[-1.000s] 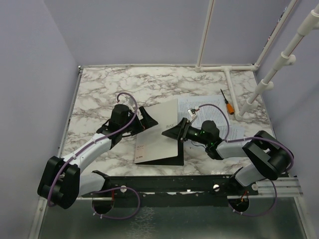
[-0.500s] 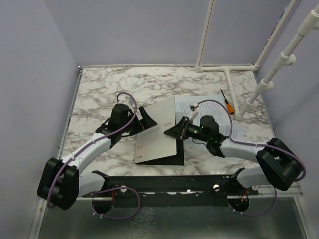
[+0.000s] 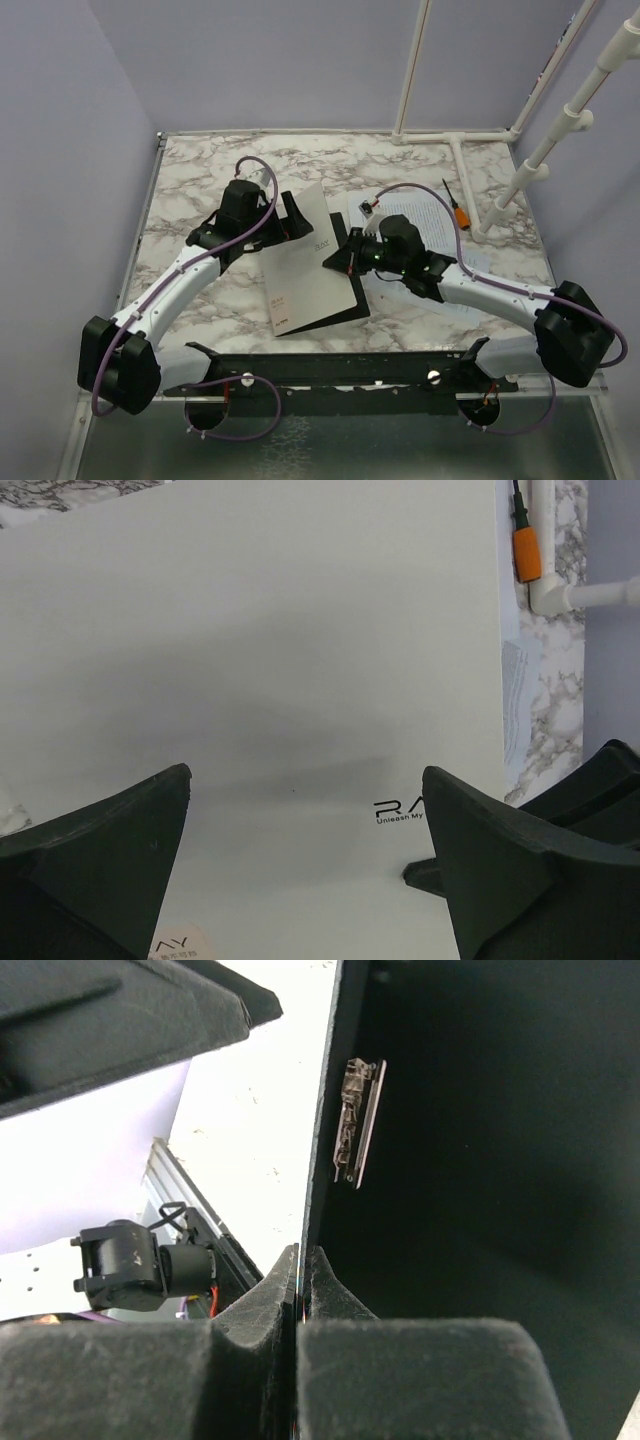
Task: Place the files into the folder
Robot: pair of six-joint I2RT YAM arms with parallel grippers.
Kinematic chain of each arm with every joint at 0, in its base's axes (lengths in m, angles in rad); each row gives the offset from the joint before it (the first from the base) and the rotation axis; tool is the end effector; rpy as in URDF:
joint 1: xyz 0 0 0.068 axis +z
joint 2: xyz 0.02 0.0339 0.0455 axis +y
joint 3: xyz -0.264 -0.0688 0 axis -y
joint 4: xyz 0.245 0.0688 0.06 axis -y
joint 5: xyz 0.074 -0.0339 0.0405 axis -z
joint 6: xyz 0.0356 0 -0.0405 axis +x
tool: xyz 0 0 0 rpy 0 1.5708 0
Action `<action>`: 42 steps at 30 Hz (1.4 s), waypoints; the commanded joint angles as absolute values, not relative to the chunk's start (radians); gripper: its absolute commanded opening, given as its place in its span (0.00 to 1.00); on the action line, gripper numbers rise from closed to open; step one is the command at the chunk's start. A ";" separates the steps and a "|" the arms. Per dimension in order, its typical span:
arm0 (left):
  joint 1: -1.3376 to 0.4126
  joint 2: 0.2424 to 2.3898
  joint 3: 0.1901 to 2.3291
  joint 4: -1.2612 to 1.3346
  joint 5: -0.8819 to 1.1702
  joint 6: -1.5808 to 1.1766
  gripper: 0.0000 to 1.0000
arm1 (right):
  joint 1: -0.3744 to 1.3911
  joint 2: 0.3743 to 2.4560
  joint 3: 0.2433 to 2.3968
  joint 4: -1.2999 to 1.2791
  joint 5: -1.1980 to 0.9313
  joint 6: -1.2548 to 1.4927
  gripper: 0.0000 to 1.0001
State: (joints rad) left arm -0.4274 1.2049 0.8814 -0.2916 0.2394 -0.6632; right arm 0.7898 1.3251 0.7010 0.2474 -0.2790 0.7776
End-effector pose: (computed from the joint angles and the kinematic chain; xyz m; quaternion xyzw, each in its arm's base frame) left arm 0.2382 -0.1178 0.2764 -0.0492 0.8820 -0.3275 0.3354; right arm 0.1974 0.2131 0.2353 -0.0832 0.8185 0.4745 0.3132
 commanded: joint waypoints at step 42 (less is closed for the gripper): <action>-0.424 1.331 1.415 -0.886 0.097 -0.403 0.70 | 1.337 1.743 1.608 -0.548 0.718 0.353 0.00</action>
State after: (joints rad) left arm -0.4244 1.3598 1.3991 -0.8444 0.1169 -0.4267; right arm 1.3006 1.7046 1.5558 -0.5491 0.6041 0.4206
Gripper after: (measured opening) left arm 0.812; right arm 0.008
